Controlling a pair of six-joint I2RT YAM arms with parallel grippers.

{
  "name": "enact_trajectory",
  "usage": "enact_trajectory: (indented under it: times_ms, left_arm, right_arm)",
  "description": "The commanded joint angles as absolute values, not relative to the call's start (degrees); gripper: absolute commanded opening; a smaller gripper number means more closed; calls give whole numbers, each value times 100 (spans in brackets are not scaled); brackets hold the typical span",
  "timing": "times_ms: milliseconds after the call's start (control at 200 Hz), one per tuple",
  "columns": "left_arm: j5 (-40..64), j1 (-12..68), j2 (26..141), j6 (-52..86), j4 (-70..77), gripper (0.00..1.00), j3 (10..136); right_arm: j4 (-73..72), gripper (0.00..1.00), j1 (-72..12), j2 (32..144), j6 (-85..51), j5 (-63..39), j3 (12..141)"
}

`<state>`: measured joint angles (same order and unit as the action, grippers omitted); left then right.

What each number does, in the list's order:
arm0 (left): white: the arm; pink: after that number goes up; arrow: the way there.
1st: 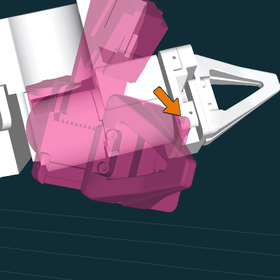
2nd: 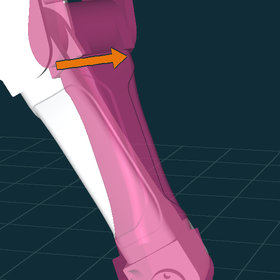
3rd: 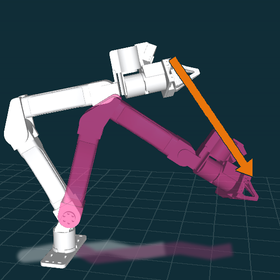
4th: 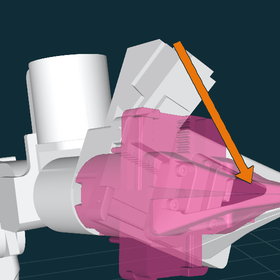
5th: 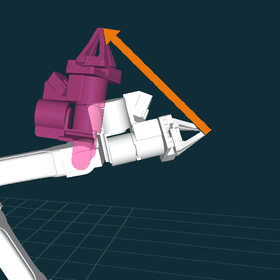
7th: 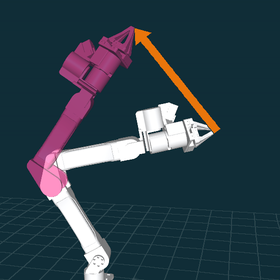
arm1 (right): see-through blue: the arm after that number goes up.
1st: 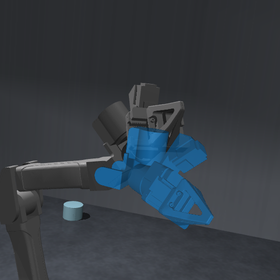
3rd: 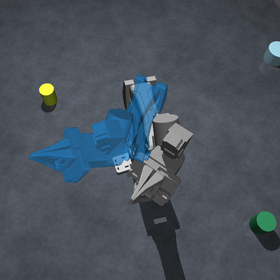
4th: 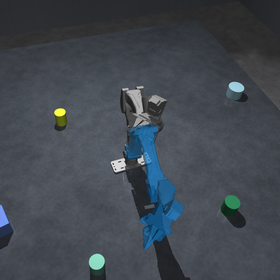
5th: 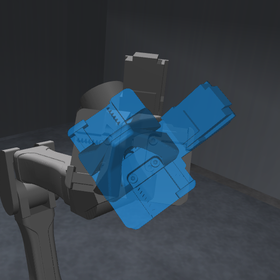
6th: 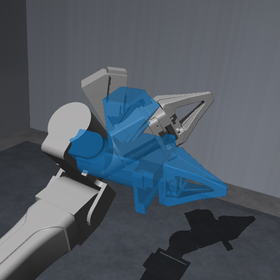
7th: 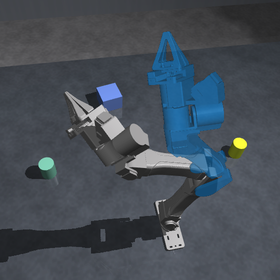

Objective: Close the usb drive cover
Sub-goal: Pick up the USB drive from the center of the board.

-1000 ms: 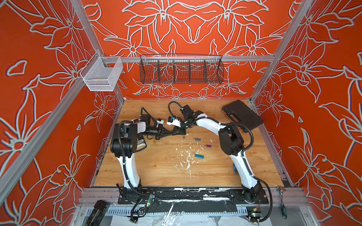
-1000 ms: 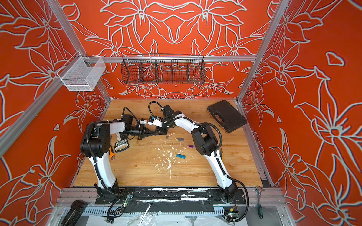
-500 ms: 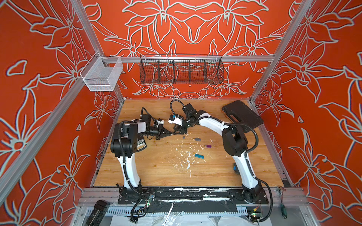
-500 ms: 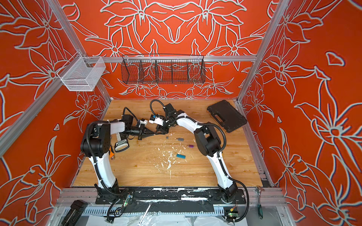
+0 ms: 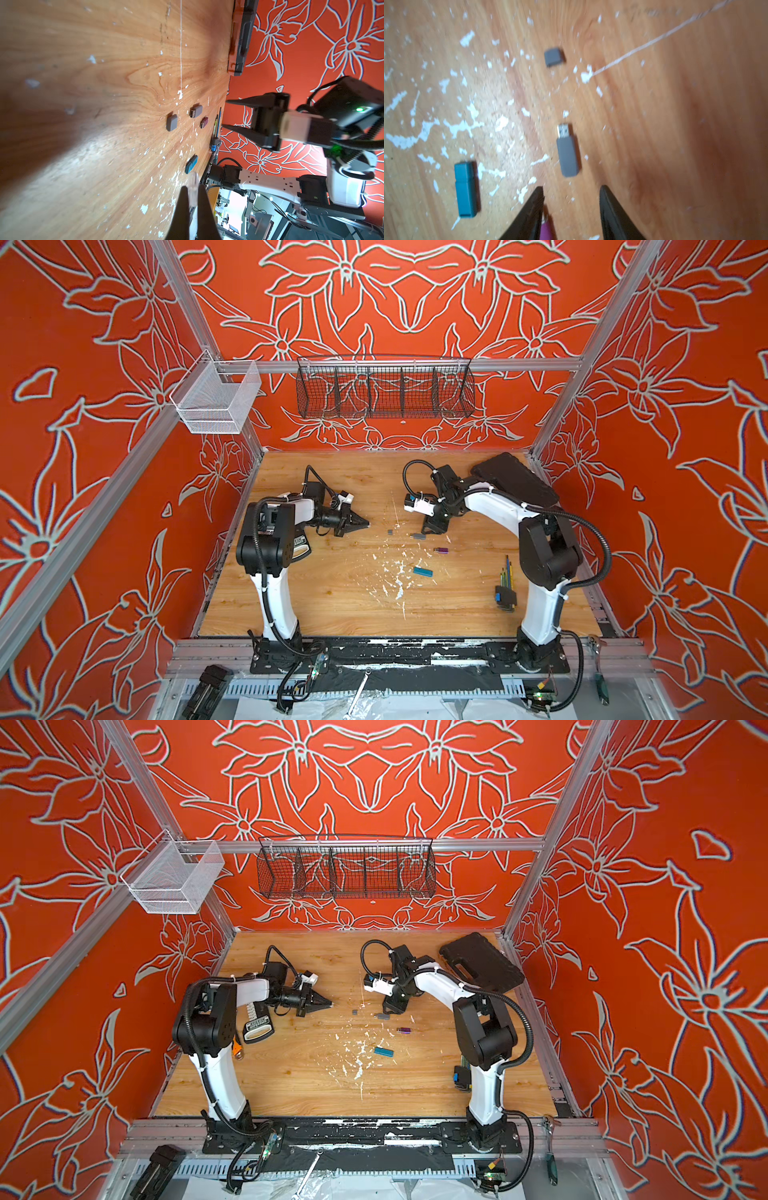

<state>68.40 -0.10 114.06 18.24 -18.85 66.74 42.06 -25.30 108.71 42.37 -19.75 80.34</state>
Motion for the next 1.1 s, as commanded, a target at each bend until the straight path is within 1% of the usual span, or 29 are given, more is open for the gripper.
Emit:
enact_trajectory:
  times_ms: [0, 616, 706, 761, 916, 991, 1096]
  left_arm:
    - [6807, 26, 11154, 1866, -1767, 0, 6863]
    - [6632, 70, 10917, 1914, -1727, 0, 6854]
    - [6632, 66, 10910, 1932, -1722, 0, 6882]
    - [6629, 77, 10914, 1936, -1719, 0, 6898]
    - [6618, 88, 10915, 1938, -1731, 0, 6908]
    - [6619, 91, 10912, 1940, -1741, 0, 6908]
    - [6619, 97, 10924, 1951, -1741, 0, 6917]
  right_arm:
    - [4462, 47, -2488, 10425, 4569, -1546, 7618]
    - [4292, 49, -2412, 10168, 4775, -1162, 6700]
    - [4152, 49, -2412, 10244, 4845, -888, 6606]
    - [4063, 47, -2412, 10287, 4855, -840, 6574]
    - [4032, 42, -2412, 10339, 4947, -1178, 6585]
    - [4099, 36, -2415, 10397, 4981, -1253, 6630]
    - [4129, 34, -2416, 10487, 5022, -1338, 6675]
